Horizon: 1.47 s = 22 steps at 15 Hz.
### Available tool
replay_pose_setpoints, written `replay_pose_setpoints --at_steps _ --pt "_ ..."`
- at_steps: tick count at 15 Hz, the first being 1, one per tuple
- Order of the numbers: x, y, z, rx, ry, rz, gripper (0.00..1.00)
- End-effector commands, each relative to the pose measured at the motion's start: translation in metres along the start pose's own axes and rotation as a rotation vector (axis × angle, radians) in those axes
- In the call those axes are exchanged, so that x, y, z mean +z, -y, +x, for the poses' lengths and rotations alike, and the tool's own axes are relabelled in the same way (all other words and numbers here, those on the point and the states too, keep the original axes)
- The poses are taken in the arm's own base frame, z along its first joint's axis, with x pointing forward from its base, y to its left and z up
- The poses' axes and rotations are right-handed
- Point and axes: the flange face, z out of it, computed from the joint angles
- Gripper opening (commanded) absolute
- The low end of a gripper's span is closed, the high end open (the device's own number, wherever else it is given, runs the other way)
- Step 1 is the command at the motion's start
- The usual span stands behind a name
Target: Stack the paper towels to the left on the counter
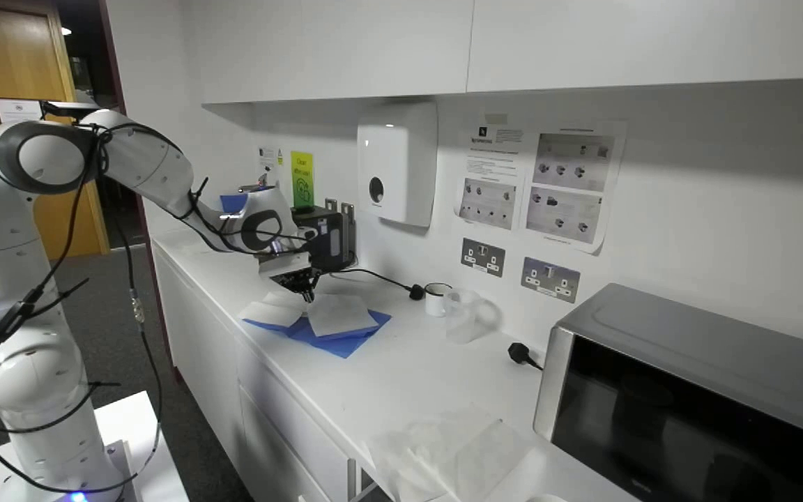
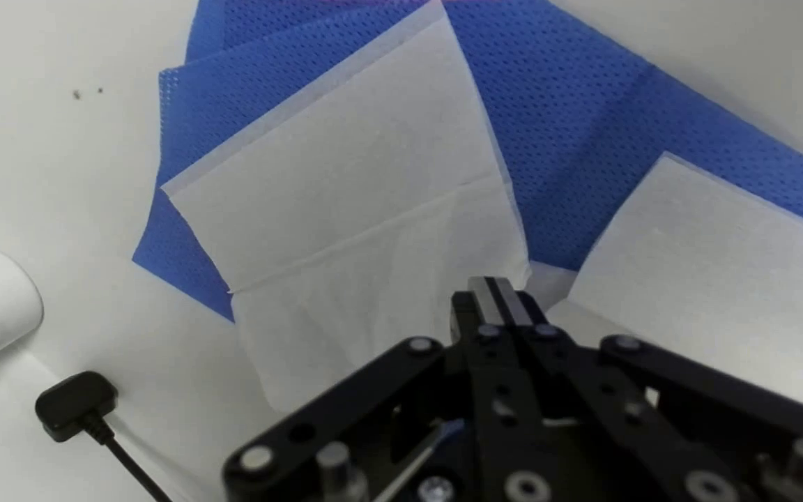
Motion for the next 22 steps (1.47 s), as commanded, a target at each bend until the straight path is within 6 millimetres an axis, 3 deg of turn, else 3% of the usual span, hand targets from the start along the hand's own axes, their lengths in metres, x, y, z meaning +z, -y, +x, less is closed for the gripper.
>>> replay_pose_setpoints --at_steps 1,5,9,16,22 --pt "-0.030 0.023 0.008 0.024 0.003 0.002 0.00" --pt "-0.044 0.048 0.024 0.030 0.024 0.004 0.00" --pt "-0.043 0.072 0.040 0.015 0.075 0.019 0.00" --pt "-0.049 0.135 0.068 -0.063 0.198 -0.024 0.00" --pt "-0.076 0.135 0.086 -0.049 0.218 -0.037 0.00"
